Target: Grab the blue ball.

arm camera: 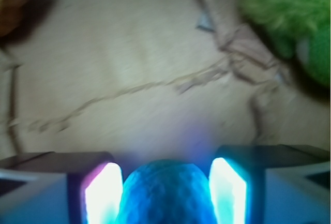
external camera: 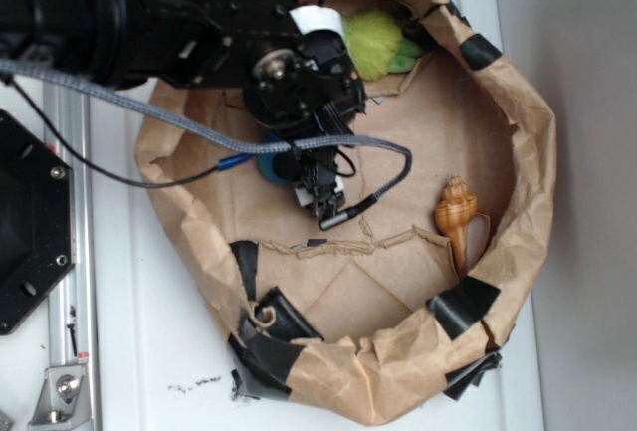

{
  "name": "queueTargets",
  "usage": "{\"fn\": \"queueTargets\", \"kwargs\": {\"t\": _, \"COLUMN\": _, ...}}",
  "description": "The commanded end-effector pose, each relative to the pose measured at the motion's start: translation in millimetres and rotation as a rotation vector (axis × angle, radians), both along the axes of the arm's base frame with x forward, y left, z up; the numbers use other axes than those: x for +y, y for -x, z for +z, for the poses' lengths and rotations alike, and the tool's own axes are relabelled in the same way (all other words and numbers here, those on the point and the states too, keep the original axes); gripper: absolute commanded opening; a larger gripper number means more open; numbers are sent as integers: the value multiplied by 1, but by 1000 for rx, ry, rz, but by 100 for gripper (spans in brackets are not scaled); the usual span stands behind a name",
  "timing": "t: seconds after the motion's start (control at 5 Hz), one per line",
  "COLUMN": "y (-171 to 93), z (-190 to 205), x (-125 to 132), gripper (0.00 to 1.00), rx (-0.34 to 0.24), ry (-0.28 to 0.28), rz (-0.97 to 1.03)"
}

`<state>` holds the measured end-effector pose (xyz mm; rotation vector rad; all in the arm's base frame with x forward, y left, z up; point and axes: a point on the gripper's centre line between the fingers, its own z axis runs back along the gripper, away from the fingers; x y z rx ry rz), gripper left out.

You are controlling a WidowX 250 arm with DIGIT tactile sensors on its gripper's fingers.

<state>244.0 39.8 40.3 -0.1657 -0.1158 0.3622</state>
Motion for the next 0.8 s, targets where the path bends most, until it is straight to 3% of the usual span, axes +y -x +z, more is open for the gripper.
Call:
{"fn": "queueTargets", "kwargs": {"t": 0.0, "y": -50, "z": 60, "x": -5, "gripper": 0, "rx": -147, "ry": -47, "rz": -47}}
{"fn": "queueTargets", "kwargs": {"t": 0.2, "y": -55, "z": 79, "x": -4, "gripper": 0, "rx": -159, "ry": -22, "rz": -50}}
{"fn": "queueTargets", "kwargs": {"t": 0.4, "y": -45, "z": 102, "x": -9, "gripper": 0, "rx": -255, "ry": -52, "rz": -88}}
{"fn": "queueTargets", "kwargs": {"t": 0.6, "y": -41, "z": 108, "x": -8, "gripper": 0, "rx": -266, "ry": -17, "rz": -90}}
